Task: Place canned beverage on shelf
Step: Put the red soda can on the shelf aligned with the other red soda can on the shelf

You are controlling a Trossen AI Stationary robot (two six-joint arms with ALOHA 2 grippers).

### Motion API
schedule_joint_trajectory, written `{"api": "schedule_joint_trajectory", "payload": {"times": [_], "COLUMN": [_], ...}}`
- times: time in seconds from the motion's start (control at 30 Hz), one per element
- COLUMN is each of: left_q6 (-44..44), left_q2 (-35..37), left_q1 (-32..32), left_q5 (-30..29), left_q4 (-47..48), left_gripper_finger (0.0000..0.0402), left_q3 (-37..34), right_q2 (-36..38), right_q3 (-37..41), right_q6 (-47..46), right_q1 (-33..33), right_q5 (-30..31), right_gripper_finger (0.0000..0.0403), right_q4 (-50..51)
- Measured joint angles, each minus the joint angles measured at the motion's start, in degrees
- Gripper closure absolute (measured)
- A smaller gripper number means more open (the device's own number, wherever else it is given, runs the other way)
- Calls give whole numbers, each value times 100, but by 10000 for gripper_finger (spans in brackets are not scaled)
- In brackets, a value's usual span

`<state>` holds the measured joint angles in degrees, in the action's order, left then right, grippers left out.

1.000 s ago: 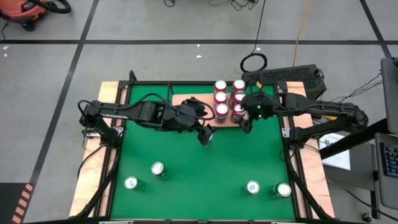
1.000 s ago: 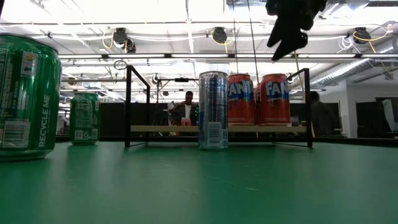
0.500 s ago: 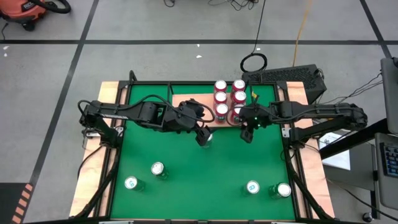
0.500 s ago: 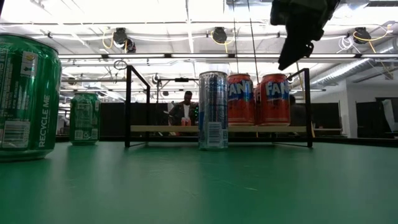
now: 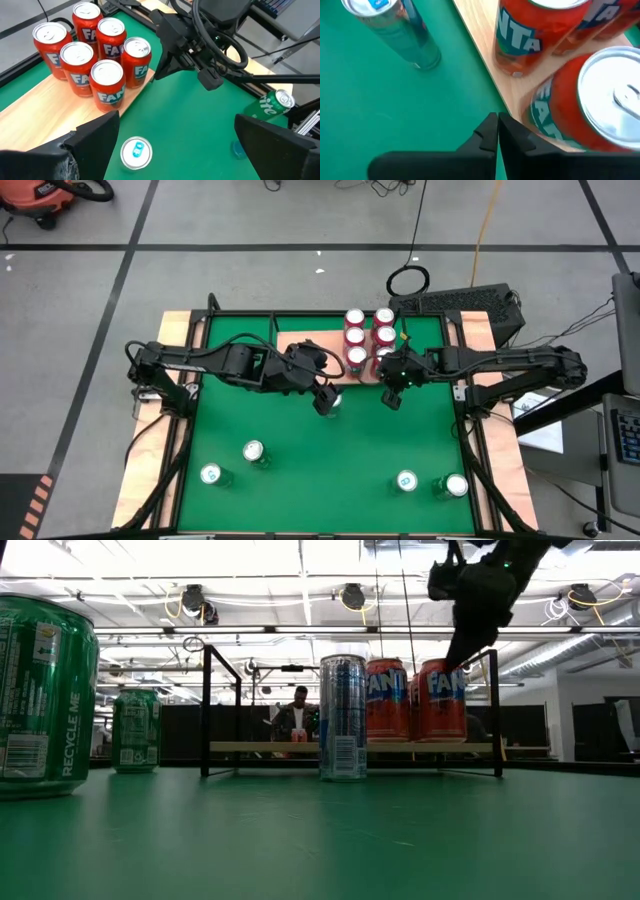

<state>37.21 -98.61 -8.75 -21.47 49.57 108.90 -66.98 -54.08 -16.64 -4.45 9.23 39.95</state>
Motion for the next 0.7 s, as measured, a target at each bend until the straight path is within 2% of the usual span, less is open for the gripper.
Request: {"api": "schedule_joint_trajectory", "payload": {"times": [0.43, 0.7], "left_q6": [146, 149], "left_q2": [0, 0], "left_q1": [-80, -79], "left_q5": [-2, -4], "left_q4": [115, 148], "left_gripper_finger": [6, 6], "left_q3": [0, 0], "right_q2": [-227, -230], "right_q3": [-2, -2], "right_q6": [-22, -22], "right_q1": [-53, -195], "right_q5": [414, 428], "right_gripper_finger": [397, 397], "right_q4": [-154, -201]}}
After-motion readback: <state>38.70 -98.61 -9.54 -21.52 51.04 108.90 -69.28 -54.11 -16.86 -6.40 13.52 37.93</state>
